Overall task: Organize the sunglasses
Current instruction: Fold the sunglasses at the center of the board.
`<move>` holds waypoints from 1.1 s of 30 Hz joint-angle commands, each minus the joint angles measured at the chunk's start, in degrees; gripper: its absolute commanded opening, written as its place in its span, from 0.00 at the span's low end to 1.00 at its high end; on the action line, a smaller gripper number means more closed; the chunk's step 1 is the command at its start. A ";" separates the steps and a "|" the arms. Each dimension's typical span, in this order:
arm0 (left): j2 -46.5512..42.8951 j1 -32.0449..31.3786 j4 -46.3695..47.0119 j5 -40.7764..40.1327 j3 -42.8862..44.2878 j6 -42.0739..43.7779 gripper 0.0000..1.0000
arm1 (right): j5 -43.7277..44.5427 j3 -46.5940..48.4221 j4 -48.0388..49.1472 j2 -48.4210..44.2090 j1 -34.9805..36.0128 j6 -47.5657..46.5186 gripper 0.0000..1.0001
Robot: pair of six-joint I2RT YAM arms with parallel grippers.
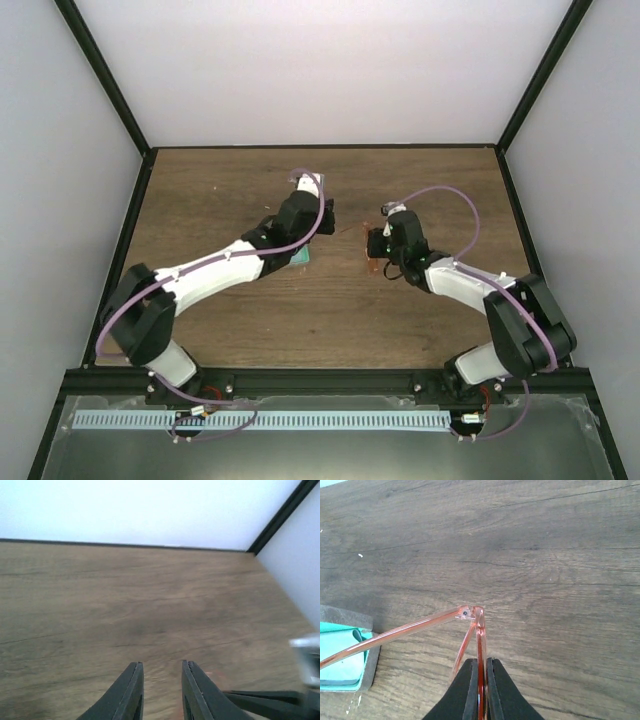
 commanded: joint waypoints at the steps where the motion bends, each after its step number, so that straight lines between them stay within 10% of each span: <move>1: 6.28 3.09 -1.20 3.82 0.94 5.49 0.23 | -0.31 -1.28 2.23 -4.33 -0.27 -0.79 0.01; 19: 19.98 2.55 3.25 12.22 6.60 -2.53 0.23 | -3.81 -1.89 4.74 -5.84 -0.22 0.11 0.01; 33: 25.86 -3.77 -2.23 1.82 10.12 -13.88 0.24 | -9.73 -0.57 7.68 -2.89 -0.26 6.05 0.01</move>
